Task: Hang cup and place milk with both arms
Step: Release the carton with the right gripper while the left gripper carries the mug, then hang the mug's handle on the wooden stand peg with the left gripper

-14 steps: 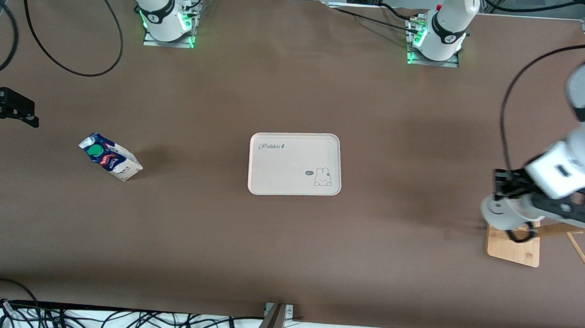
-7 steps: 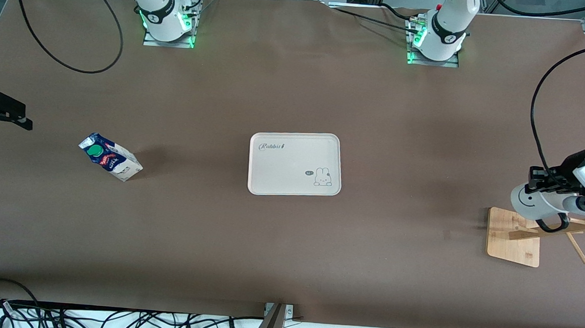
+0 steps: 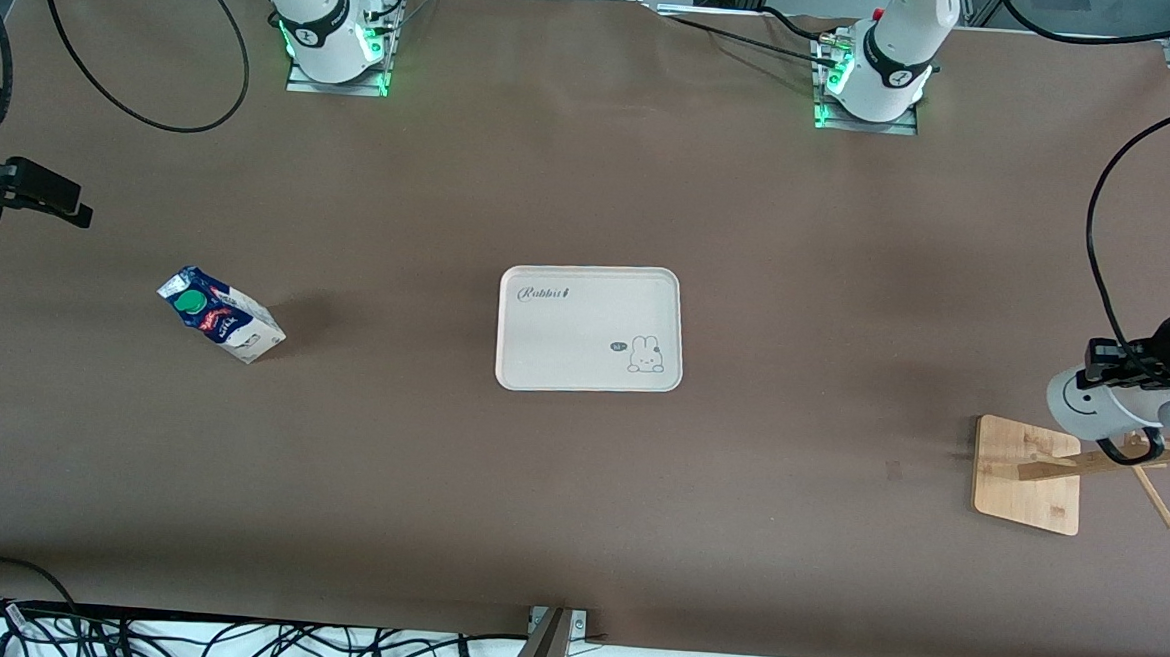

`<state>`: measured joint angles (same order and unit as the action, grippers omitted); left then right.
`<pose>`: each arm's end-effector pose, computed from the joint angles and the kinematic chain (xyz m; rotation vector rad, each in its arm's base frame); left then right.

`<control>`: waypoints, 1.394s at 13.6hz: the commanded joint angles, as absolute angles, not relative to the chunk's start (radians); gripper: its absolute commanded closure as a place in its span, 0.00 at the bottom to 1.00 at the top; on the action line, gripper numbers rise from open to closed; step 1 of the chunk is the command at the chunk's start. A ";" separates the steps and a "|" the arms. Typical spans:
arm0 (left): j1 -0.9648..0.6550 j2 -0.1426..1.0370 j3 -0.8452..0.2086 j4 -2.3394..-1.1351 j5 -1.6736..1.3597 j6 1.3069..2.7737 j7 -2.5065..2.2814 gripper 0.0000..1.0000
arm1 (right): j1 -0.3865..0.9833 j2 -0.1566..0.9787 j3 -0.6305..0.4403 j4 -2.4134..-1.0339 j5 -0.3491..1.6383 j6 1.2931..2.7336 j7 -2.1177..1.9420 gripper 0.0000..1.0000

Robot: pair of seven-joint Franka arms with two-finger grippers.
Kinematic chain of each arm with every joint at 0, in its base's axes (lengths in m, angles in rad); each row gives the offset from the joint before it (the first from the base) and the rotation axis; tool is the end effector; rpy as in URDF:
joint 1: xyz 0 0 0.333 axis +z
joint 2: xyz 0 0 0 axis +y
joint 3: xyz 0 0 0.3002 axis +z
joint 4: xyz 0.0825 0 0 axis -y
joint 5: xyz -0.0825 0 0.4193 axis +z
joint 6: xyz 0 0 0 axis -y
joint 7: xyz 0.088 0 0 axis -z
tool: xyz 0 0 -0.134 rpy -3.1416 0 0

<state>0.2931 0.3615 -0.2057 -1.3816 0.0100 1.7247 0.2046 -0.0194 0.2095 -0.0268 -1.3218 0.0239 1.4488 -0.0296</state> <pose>0.6906 0.0802 0.4629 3.0738 -0.1634 -0.0027 0.6350 -0.0242 0.5677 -3.1176 0.0223 0.1274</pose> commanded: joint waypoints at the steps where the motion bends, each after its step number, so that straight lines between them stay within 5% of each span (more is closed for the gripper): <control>1: 0.324 0.373 -0.212 -1.347 0.032 1.697 0.230 1.00 | -0.014 0.137 -0.021 -1.437 -0.021 1.453 0.009 0.00; 3: 0.334 0.373 -0.212 -1.358 0.022 1.697 0.206 0.00 | -0.014 0.132 -0.023 -1.447 -0.046 1.447 0.001 0.00; 16: 0.292 0.299 -0.331 -1.350 0.096 1.440 0.103 0.00 | -0.008 0.144 -0.029 -1.404 0.031 1.474 0.009 0.00; 19: 0.140 0.200 -0.211 -1.449 0.124 1.526 0.077 0.00 | -0.003 0.153 -0.023 -1.402 0.029 1.477 0.011 0.00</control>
<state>0.2556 0.2906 -0.3107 -1.3563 0.0999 1.4785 0.1057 -0.0062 0.1609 -0.0257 -1.3991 0.0116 1.4724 -0.0030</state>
